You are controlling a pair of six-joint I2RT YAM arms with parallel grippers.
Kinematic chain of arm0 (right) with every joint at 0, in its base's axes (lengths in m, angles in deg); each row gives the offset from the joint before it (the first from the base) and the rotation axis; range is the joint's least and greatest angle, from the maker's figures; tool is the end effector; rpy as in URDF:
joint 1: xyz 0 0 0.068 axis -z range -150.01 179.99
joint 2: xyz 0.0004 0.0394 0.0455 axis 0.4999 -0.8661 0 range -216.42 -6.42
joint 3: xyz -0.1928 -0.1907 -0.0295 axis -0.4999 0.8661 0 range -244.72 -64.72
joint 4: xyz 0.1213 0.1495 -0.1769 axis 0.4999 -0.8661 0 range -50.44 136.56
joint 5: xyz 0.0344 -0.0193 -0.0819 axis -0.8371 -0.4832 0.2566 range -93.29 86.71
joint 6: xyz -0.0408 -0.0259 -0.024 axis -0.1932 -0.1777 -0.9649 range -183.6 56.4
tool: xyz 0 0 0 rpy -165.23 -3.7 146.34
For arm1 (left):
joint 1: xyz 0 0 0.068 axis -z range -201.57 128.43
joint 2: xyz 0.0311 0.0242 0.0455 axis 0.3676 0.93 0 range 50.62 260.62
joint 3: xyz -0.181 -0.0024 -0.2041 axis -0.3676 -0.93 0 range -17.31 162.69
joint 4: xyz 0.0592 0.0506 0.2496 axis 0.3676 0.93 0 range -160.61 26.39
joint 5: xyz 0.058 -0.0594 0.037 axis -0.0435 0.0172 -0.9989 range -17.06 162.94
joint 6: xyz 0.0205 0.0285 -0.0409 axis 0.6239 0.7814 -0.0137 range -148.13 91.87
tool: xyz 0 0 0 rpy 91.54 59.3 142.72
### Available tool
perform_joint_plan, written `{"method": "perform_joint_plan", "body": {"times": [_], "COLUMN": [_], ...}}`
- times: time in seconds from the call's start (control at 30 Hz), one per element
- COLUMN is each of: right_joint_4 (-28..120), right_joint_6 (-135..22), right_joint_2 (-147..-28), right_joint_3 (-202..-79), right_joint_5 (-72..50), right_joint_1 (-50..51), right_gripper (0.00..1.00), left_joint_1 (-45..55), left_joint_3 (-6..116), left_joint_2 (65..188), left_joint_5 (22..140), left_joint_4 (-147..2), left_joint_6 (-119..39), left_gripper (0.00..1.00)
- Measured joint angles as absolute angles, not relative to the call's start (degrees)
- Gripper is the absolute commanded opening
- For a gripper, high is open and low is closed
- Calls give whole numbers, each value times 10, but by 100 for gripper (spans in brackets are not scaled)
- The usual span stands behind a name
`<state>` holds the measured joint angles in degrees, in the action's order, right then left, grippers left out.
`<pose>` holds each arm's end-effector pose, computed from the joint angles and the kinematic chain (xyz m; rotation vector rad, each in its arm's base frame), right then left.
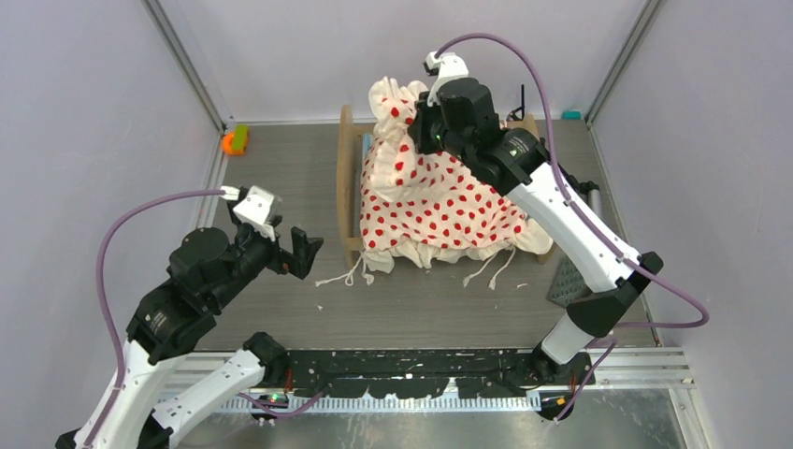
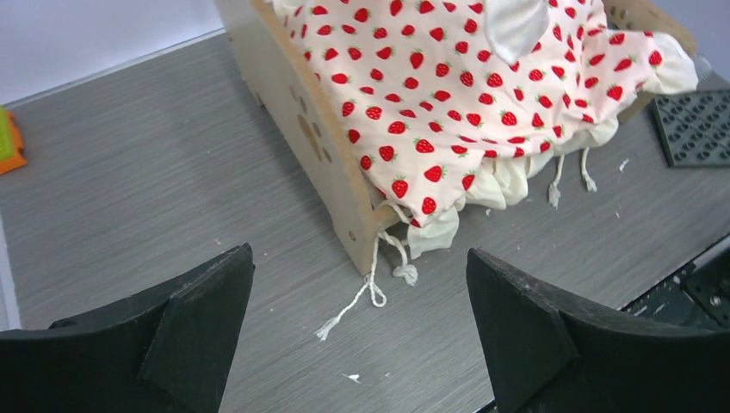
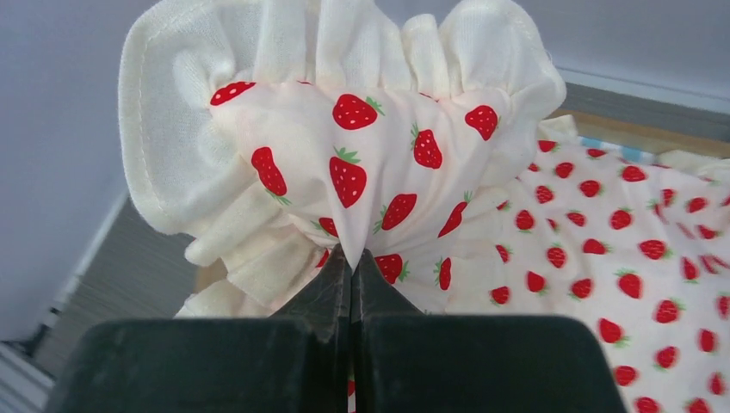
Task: Set up the pet bed
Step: Place the pillow on the mattress.
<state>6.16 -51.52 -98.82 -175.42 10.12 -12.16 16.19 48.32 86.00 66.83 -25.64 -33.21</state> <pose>0.2617 0.2258 0.4702 -0.3588 1.9335 0.3965 0.0750 -0.0533 0.4138 0.4463 1.7928 -0.4281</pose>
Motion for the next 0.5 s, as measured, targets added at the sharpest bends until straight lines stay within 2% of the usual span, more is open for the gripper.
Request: {"method": "perform_joint_plan", "body": {"times": [0.13, 0.37, 0.43, 0.5], "right_joint_4": [92, 91, 83, 76], "right_joint_6": [-396, -295, -286, -280], "right_joint_2": [-1027, -1165, -1193, -1209], "right_joint_3": [-1779, -1813, -1818, -1821], "right_joint_5": [94, 81, 79, 77], "right_joint_1": [-122, -122, -122, -122], "right_gripper": [0, 1, 3, 11], "left_joint_1": [162, 162, 162, 162], "left_joint_3": [483, 483, 483, 483], "left_joint_2": [843, 827, 822, 818], "left_joint_5": [639, 624, 622, 620], "left_joint_4": [-244, -227, -224, -222], "left_joint_6": [-356, -370, -372, -372], "left_gripper": [96, 96, 96, 96]}}
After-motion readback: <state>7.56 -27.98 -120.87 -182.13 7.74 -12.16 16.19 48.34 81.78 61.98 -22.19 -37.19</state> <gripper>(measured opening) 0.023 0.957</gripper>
